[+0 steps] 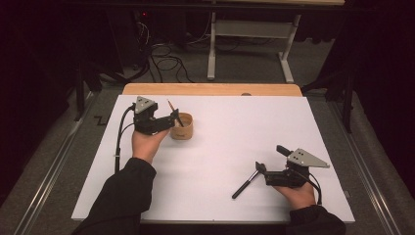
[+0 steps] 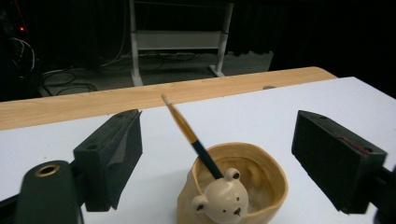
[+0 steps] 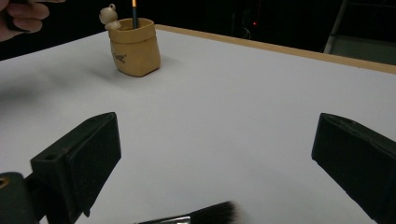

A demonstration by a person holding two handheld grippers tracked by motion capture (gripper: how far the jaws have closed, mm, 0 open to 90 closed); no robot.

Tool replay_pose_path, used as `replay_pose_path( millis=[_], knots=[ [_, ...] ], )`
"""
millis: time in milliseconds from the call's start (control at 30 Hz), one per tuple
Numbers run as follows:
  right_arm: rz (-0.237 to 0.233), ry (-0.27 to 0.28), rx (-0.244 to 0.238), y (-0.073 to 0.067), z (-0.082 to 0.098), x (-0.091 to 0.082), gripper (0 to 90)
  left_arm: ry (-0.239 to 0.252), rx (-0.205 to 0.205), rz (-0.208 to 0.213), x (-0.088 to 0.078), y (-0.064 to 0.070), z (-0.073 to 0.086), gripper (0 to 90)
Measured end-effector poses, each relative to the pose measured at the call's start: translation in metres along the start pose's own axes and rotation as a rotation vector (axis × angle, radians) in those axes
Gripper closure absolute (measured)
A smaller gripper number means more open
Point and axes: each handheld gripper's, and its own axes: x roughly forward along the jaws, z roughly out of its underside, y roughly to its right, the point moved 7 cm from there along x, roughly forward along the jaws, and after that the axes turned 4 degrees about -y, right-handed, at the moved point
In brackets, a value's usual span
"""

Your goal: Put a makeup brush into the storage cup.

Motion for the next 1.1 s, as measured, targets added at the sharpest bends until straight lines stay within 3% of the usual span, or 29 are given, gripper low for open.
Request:
replay_pose_path(
  millis=[167, 267, 300, 400, 567, 833, 1100],
  knots=[
    [0.002, 0.0, 0.0, 0.0, 0.0, 0.0, 1.9, -0.003, -0.003, 0.034, -0.012, 0.002, 0.002, 12.6],
    [0.004, -0.002, 0.003, 0.0, 0.0, 0.0, 1.9, -0.009, 0.022, 0.035, -0.019, 0.005, 0.005, 10.9],
    [0.004, 0.002, 0.001, 0.0, 0.0, 0.0, 1.9, -0.024, 0.037, 0.044, -0.023, 0.009, 0.008, 10.0],
    [0.007, 0.004, -0.001, 0.001, 0.0, -0.001, 1.9, -0.034, 0.034, 0.07, -0.03, 0.016, 0.013, 6.4],
    [0.007, 0.003, 0.0, 0.001, 0.0, 0.0, 1.9, -0.028, 0.038, 0.093, -0.044, 0.025, 0.019, 4.5],
    [0.01, 0.004, 0.0, 0.002, 0.0, -0.001, 1.9, -0.022, 0.056, 0.106, -0.063, 0.035, 0.029, 3.7],
    [0.01, 0.003, 0.002, 0.002, 0.0, 0.0, 1.9, -0.036, 0.057, 0.112, -0.075, 0.038, 0.054, 2.3]
  ],
)
